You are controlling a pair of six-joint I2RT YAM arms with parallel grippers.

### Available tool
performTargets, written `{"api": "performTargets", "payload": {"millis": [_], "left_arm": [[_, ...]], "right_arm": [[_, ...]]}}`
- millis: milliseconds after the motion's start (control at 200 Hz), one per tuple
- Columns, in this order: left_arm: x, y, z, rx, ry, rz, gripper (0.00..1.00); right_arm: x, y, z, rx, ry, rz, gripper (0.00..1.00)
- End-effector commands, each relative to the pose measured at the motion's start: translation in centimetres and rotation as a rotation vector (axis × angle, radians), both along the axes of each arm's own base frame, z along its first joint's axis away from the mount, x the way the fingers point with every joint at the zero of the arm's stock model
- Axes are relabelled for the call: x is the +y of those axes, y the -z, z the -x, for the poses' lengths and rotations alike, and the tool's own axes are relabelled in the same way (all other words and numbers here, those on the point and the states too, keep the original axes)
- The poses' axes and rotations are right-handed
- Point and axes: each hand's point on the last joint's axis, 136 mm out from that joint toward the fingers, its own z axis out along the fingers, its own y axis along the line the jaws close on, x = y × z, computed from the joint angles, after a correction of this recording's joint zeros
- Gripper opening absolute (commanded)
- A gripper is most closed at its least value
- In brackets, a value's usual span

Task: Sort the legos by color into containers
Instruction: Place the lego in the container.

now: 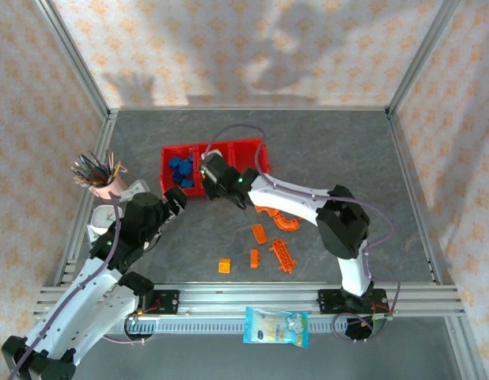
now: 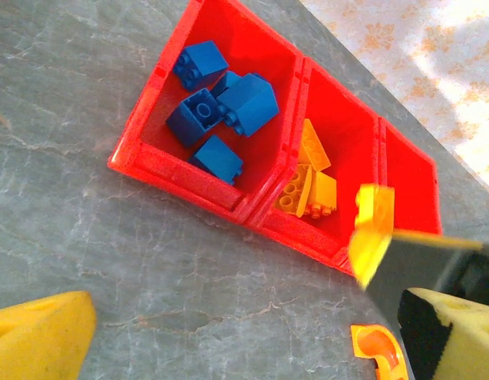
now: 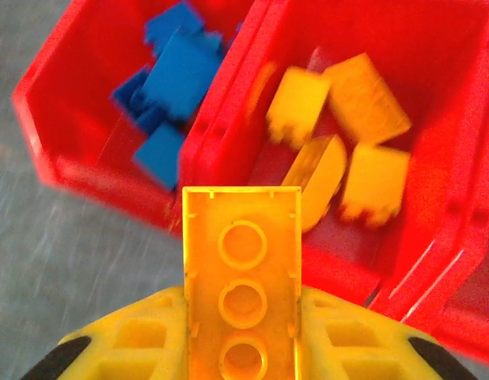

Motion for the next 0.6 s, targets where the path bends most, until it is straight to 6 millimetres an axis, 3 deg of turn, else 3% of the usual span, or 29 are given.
{"api": "performTargets", "payload": {"millis": [0, 165, 325, 420, 596], "left_arm": [[-0.6, -2.5, -1.7, -0.091, 0.017, 0.016, 0.99], [-1.0, -2.6, -2.6, -0.097, 0.019, 0.019, 0.99], [-1.1, -2.8, -2.9, -0.111, 0.018, 0.027, 0.99], [-1.0, -2.7, -2.8, -0.106, 0.014, 0.019, 0.99], [-0.9, -2.6, -2.6, -0.102, 0.017, 0.022, 0.99]], "right_arm": [[-0.8, 1.4, -3.1, -0.011, 0.1, 0.045, 0.29], [-0.7, 2.1, -7.3, -0.023, 0.155, 0.042, 0.3], [-0.2, 1.7, -9.9, -0.047, 0.178, 0.044, 0.45], [0.2, 0.8, -10.0, -0.049, 0.154, 0.025, 0.51], [-0.4, -0.5, -8.5, -0.037, 0.14, 0.002, 0.53]]}}
